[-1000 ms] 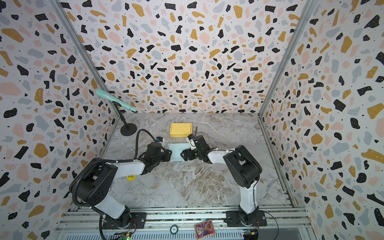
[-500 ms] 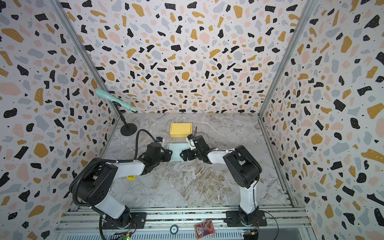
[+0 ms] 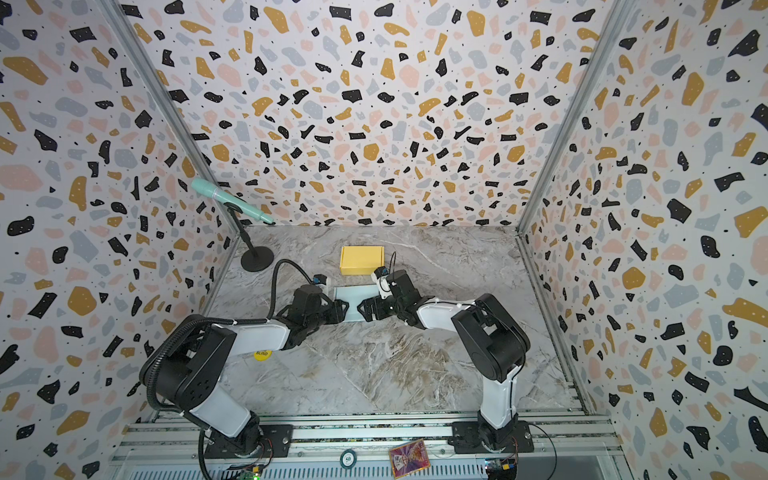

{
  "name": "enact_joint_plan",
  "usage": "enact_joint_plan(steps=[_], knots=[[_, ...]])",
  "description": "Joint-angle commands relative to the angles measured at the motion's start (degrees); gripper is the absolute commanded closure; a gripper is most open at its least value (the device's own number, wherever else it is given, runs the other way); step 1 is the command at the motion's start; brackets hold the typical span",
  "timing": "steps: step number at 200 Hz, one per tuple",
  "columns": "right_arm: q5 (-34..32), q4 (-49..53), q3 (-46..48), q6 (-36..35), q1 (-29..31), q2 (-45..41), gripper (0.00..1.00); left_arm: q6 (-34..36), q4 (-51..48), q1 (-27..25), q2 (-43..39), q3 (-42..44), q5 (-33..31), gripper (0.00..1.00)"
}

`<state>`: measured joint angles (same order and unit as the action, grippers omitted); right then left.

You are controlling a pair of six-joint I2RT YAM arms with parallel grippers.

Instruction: Fold the paper box

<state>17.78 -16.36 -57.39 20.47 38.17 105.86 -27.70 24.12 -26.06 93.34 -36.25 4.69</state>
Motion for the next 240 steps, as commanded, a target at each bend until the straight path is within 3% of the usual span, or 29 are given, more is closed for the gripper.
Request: enact_joint_plan(steps=[1,56,131,175,193,213,240], knots=[[0.33,-0.81,0.17,-0.34,0.39,-3.63,0.01,0.37,1.13,0.61,-0.56,0.63,1.81,0.36],[-3.39,0.55,3.93,-0.47,0.29,-9.95,0.01,0.97,-2.18,1.87,-5.73,2.61,0.92,0.0],[-11.84,1.5,23.24,-4.16,-4.55,-35.37,0.01,4.89,-17.47,1.84,-24.28,6.42,-7.24,0.0],[-14.03,4.5,33.49,-6.91,-12.59,-54.13,0.01,5.02,-20.24,1.82,-41.59,12.33,-13.47,0.0],[-13.47,4.34,36.61,-7.71,-16.66,-59.57,0.01,2.67,-20.34,1.88,-47.47,14.08,-18.47,0.0],[-14.82,3.52,38.88,-7.38,-20.81,-62.77,0.01,-3.83,-19.33,1.87,-51.27,17.06,-28.09,0.0],[-19.03,1.1,41.08,-7.0,-24.24,-64.8,0.01,-0.98,-19.99,1.89,-49.34,15.43,-34.88,0.0]])
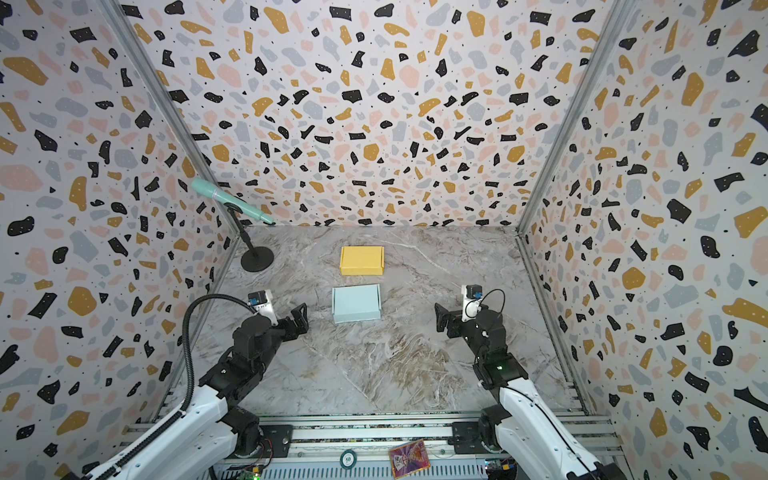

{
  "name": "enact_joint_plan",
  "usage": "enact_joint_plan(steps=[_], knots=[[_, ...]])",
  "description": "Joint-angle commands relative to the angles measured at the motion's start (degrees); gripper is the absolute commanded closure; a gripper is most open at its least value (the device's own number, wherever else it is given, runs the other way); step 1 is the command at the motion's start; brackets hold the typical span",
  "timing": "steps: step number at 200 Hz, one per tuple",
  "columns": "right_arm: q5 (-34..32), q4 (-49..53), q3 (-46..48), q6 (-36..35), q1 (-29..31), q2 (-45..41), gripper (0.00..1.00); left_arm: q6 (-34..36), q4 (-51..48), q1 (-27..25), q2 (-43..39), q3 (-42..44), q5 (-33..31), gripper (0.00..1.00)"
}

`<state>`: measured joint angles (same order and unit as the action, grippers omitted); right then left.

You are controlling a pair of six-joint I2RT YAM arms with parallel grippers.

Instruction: Fold the paper box

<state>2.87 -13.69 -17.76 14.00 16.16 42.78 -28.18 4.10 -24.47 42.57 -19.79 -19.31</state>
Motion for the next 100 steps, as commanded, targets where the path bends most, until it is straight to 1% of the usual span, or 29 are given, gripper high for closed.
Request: enact_joint_plan(steps=[1,17,35,52,60,64,79,83,92,100], knots=[[-4.29,-1.67,1.52,-0.58,-2.38,-1.82,0.01,-0.35,-0.06,0.3,1.49,-1.12,-11.3,0.0],[-6.13,-4.48,3.54,-0.52,-4.85,-2.82,0.01,2.42,0.85,0.29,2.08,-1.18,-17.22,0.0],[-6.13,-9.68,7.28,-0.92,-8.32,-5.13,0.01,4.93,5.13,0.26,2.16,0.68,-21.16,0.0],[-5.55,-12.17,9.08,-0.77,-11.72,-6.52,0.01,6.67,8.61,0.28,2.43,2.71,-22.87,0.0],[-5.76,-12.15,9.14,-0.67,-13.4,-6.34,0.01,7.78,9.86,0.29,2.89,3.81,-23.32,0.0],[-5.95,-12.02,9.15,-0.55,-14.14,-6.11,0.01,7.63,12.25,0.36,3.05,4.11,-23.83,0.0],[-6.17,-11.71,9.14,-0.01,-16.56,-5.29,0.01,8.99,13.86,0.38,3.48,3.9,-24.06,0.0],[-5.49,-12.04,9.31,0.18,-17.24,-5.13,0.01,9.86,14.07,0.39,3.56,3.68,-24.29,0.0],[-1.59,-13.68,9.99,-0.49,-18.89,-4.86,0.01,11.55,13.97,0.36,3.66,3.0,-25.82,0.0],[-0.01,-13.55,10.02,-0.47,-19.88,-4.71,0.01,13.45,14.37,0.38,3.87,2.67,-27.51,0.0]])
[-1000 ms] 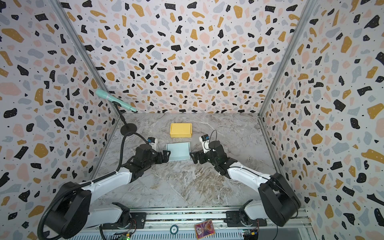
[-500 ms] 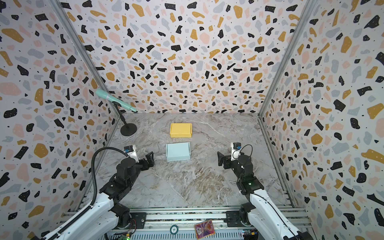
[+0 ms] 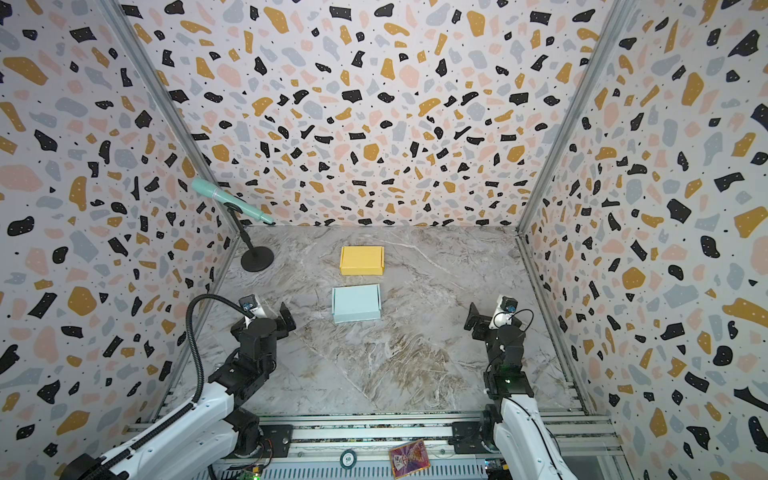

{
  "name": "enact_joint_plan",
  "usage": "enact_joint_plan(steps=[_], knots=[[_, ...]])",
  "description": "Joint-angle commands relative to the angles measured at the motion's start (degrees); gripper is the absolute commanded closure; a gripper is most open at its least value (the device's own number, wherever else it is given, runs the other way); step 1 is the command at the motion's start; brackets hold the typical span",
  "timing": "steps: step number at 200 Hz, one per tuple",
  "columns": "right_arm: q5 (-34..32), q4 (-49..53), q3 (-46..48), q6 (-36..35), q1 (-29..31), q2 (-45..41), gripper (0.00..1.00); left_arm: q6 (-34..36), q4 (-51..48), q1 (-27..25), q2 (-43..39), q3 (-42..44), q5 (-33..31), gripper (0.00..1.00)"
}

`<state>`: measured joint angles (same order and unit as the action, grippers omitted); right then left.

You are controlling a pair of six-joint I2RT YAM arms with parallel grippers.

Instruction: Fold the paper box

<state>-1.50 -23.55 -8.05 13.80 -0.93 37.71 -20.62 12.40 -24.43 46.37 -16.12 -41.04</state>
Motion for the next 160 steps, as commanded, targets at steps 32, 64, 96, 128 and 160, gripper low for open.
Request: enact_joint_plan(steps=[32,64,96,128,160], knots=[[4.79,-4.74,0.89,-2.44,-3.52,2.15,0.01,9.94,11.89,0.34,4.11,0.31,-9.54,0.0],[4.53,-4.48,0.99,-5.29,-3.55,3.19,0.01,11.05,13.26,0.33,8.68,-0.01,-10.64,0.0],[3.97,-3.82,2.01,-6.48,-3.55,2.15,0.01,10.94,14.17,0.34,8.85,1.49,-10.89,0.0],[3.87,-4.42,2.23,-6.95,-3.55,2.93,0.01,11.05,16.05,0.34,9.84,3.12,-11.47,0.0],[3.96,-8.17,3.31,-6.86,-3.55,5.4,0.01,12.39,22.16,0.43,12.68,5.25,-12.08,0.0]])
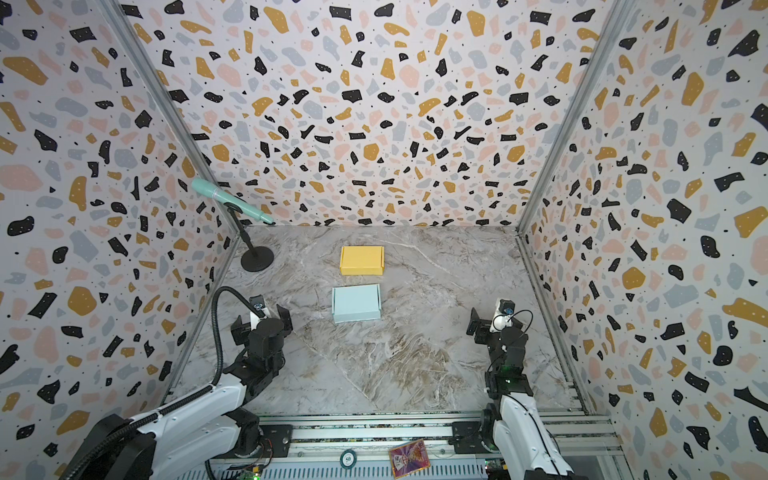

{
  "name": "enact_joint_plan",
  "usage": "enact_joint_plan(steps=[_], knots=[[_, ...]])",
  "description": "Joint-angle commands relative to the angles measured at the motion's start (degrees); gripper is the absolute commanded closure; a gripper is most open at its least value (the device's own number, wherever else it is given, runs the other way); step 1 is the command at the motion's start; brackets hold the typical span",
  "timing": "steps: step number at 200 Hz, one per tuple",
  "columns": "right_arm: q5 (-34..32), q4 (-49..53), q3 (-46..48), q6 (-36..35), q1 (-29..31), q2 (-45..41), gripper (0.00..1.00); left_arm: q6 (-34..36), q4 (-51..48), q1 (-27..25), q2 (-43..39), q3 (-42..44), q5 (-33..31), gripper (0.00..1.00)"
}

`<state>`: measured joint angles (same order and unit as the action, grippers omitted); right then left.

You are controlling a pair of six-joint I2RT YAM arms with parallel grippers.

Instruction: Fold the paper box

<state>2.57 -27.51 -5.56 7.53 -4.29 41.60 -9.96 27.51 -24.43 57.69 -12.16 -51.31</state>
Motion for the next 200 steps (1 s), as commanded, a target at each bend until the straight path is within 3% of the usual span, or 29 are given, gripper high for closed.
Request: enact_joint_plan(steps=[1,45,94,114,124,139,155,172,200], knots=[[-0.11,-4.44,0.91,-0.59,-0.19,1.53,0.01,1.8,7.13,0.43,1.41,1.28,-1.66,0.0],[-0.28,-21.22,4.22,-0.28,0.26,8.53,0.01,6.17,22.36,3.61,7.64,2.15,2.92,0.0],[0.76,-40.8,1.98,-1.29,1.12,26.06,0.01,12.43,35.62,6.45,18.56,0.21,5.52,0.0],[0.8,-47.17,0.91,-1.53,1.22,33.37,0.01,10.38,42.36,9.5,21.23,2.61,8.29,0.0],[0.55,-51.26,0.65,-1.33,1.2,36.74,0.01,9.44,40.98,10.49,20.14,2.89,10.26,0.0],[-1.05,-47.23,-0.49,-2.9,3.25,36.64,0.01,8.08,41.58,12.61,20.24,3.72,14.08,0.0],[-2.25,-55.91,0.95,-2.77,3.59,41.4,0.01,8.37,50.66,14.14,25.09,5.2,16.38,0.0],[-2.75,-53.63,-0.3,-3.57,4.34,42.34,0.01,7.02,41.5,14.47,22.0,3.23,17.35,0.0],[-5.41,-49.58,-2.33,-3.95,5.62,42.15,0.01,7.04,42.75,14.69,21.94,3.82,17.41,0.0]])
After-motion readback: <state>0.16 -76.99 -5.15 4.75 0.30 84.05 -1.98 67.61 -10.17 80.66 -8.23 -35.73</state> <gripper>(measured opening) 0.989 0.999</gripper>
